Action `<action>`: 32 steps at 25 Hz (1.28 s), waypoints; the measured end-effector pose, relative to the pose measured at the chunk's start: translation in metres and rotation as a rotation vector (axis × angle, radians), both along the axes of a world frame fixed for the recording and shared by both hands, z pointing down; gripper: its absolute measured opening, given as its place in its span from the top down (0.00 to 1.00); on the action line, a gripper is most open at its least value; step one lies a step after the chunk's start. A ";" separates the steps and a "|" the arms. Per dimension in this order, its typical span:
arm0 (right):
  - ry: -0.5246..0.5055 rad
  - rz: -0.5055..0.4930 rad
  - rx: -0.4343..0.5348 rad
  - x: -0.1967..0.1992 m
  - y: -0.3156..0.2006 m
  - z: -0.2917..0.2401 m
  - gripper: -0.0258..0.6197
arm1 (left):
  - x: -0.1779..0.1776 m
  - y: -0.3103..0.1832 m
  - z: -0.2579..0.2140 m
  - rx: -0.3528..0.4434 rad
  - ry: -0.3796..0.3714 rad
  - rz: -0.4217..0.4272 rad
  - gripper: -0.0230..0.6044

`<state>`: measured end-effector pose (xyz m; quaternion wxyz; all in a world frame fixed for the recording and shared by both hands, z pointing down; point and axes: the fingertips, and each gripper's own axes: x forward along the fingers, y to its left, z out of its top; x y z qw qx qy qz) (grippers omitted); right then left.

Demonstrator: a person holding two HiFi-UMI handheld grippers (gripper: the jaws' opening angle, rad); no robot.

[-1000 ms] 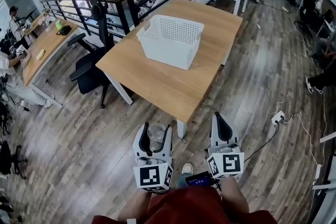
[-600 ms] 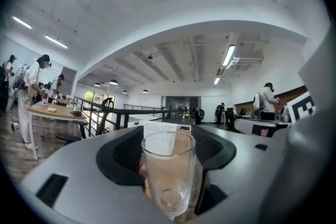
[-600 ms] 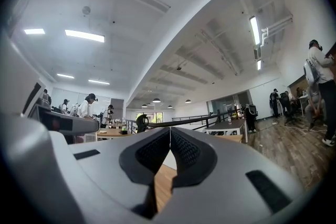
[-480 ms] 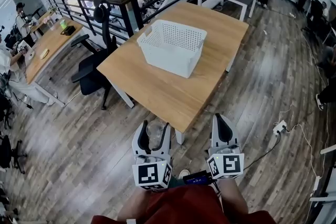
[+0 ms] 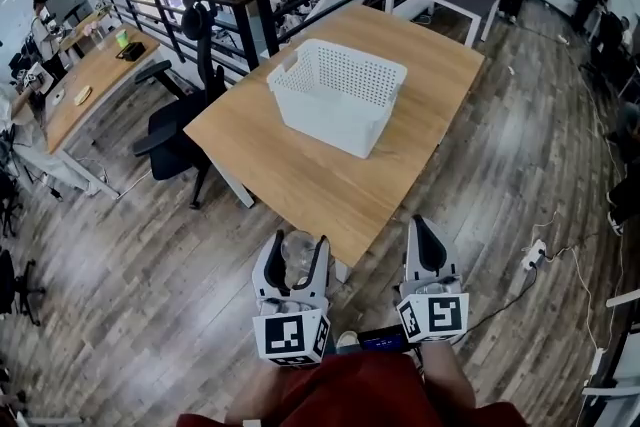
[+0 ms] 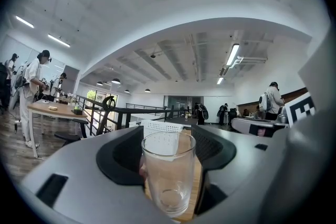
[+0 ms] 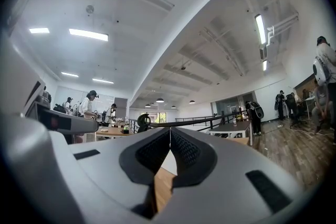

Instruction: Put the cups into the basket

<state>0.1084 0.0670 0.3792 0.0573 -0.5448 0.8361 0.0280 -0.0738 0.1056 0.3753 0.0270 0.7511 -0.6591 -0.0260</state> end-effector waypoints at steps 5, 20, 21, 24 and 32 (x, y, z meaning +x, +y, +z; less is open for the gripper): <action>0.015 0.008 -0.010 -0.007 -0.016 -0.001 0.94 | -0.005 -0.024 0.000 -0.007 0.003 0.019 0.50; 0.049 0.058 -0.033 -0.044 -0.096 0.003 0.94 | -0.043 -0.112 0.009 -0.033 0.029 0.075 0.50; 0.054 0.061 -0.034 -0.048 -0.103 0.003 0.94 | -0.046 -0.119 0.009 -0.034 0.031 0.078 0.50; 0.067 0.074 -0.039 -0.058 -0.122 0.002 0.94 | -0.056 -0.141 0.009 -0.034 0.037 0.090 0.50; 0.090 0.126 -0.033 -0.082 -0.168 -0.013 0.94 | -0.078 -0.197 -0.002 -0.023 0.045 0.152 0.50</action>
